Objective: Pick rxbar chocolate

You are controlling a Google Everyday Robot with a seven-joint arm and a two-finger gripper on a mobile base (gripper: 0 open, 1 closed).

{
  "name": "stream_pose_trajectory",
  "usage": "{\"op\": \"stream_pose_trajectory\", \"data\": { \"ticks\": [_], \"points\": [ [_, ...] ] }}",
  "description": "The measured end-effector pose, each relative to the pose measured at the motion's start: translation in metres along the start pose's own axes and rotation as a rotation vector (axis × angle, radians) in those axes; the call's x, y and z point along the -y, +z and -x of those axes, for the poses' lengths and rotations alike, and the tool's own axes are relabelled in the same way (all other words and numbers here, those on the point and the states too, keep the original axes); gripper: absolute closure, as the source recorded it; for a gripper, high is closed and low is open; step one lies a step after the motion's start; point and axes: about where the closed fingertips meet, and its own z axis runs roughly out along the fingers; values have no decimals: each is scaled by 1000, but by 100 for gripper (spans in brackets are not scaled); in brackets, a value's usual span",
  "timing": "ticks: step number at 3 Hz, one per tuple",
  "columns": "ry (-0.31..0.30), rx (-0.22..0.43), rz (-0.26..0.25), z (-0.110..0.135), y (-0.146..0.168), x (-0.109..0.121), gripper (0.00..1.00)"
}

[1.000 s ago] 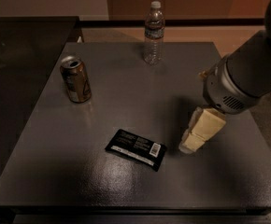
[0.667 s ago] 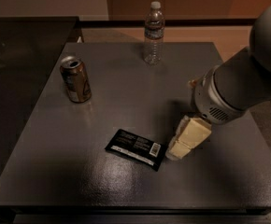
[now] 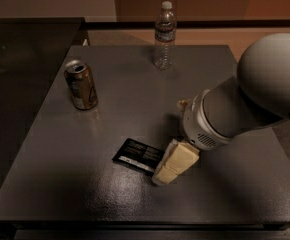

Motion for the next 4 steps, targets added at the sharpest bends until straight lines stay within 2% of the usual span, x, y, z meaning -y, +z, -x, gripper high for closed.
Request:
{"op": "stream_pose_trajectory", "data": {
  "ticks": [3,4],
  "points": [
    [-15,61,80,19,42,-30,0],
    [-14,64,94,20,47,-32,15]
  ]
}}
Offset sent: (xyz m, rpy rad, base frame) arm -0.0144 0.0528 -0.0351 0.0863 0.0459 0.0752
